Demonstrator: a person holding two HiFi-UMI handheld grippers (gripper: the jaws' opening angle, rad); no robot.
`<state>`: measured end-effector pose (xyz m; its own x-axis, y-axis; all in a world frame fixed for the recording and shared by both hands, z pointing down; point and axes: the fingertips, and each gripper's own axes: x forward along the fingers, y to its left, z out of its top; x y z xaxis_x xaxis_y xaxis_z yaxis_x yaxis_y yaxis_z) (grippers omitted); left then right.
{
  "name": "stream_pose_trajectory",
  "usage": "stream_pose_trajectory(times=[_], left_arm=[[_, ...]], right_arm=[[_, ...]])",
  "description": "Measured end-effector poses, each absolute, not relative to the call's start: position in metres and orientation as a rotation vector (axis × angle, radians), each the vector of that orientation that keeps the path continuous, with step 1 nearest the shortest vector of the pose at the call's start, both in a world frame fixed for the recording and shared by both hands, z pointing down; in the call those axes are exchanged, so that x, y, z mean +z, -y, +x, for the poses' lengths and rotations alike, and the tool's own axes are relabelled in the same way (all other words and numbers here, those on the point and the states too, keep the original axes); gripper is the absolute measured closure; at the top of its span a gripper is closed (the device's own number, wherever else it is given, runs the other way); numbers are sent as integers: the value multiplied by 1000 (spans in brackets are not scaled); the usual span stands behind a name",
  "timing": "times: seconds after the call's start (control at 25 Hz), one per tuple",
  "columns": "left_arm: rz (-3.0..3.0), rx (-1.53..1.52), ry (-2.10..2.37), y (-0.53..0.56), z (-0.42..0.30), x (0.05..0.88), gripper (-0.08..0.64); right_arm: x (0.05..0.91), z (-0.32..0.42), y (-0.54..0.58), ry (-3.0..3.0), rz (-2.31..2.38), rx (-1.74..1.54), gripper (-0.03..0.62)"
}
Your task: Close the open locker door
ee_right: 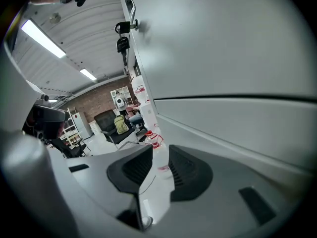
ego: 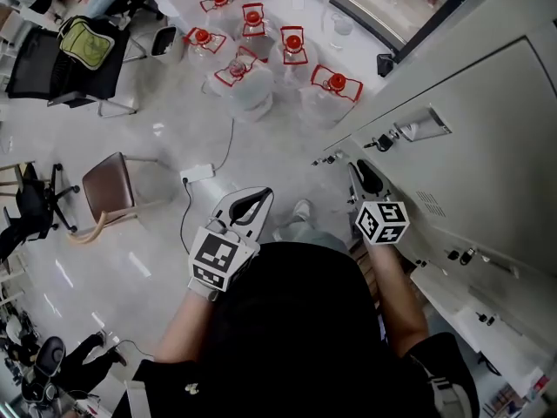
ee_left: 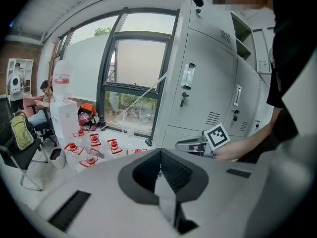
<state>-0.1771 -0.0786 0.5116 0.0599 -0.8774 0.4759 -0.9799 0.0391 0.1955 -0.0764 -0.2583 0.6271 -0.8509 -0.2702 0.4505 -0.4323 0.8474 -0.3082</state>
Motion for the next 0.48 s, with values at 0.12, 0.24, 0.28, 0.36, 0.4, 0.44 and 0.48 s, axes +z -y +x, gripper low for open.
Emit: stream_pose_trajectory(times=[0.12,0.24,0.28,0.36,0.4,0.44,0.48], left_arm=[[1867,279,1853,79,-178,510,537],[1877,278,1851,81,-180,509,538],[1881,278,1849,81,-180,509,538],[1890,278,1843,81,-183,508,538],[1894,278,1839,80,-184,508,538],[1898,278,1835,80,-186,508,538],[1903,277,1830,79,-188,508,538]], right_arm=[[628,-74,263,2619,549,565,485],[634,-70,264,2597,585,564,485],[636,-69,264,2590,602,571,485],[639,-67,266,2579,639,586,485],[639,-66,266,2575,655,592,485],[639,-66,266,2570,667,597,485],[639,-66,266,2567,676,600,485]])
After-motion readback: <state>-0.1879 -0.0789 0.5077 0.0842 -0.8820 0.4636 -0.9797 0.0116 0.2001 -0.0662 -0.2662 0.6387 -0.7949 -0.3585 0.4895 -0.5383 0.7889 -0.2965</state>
